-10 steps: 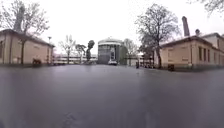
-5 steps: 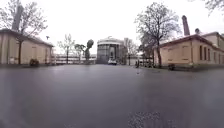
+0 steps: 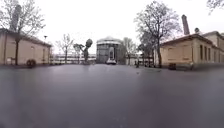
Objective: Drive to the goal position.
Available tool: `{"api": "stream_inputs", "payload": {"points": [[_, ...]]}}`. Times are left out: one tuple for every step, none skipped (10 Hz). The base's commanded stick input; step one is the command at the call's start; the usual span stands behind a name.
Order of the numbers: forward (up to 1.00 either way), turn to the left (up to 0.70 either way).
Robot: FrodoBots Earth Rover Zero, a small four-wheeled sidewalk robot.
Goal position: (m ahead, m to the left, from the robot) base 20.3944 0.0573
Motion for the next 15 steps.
{"api": "stream_inputs", "payload": {"points": [[1.0,0.06],[1.0,0.25],[1.0,0.34],[1.0,0.07],[1.0,0.0],[1.0,0.0],[1.0,0.0],[1.0,0.0],[1.0,0.0],[1.0,0.0],[1.0,0.0],[1.0,0.0],[1.0,0.0],[1.0,0.0],[1.0,0.0]]}}
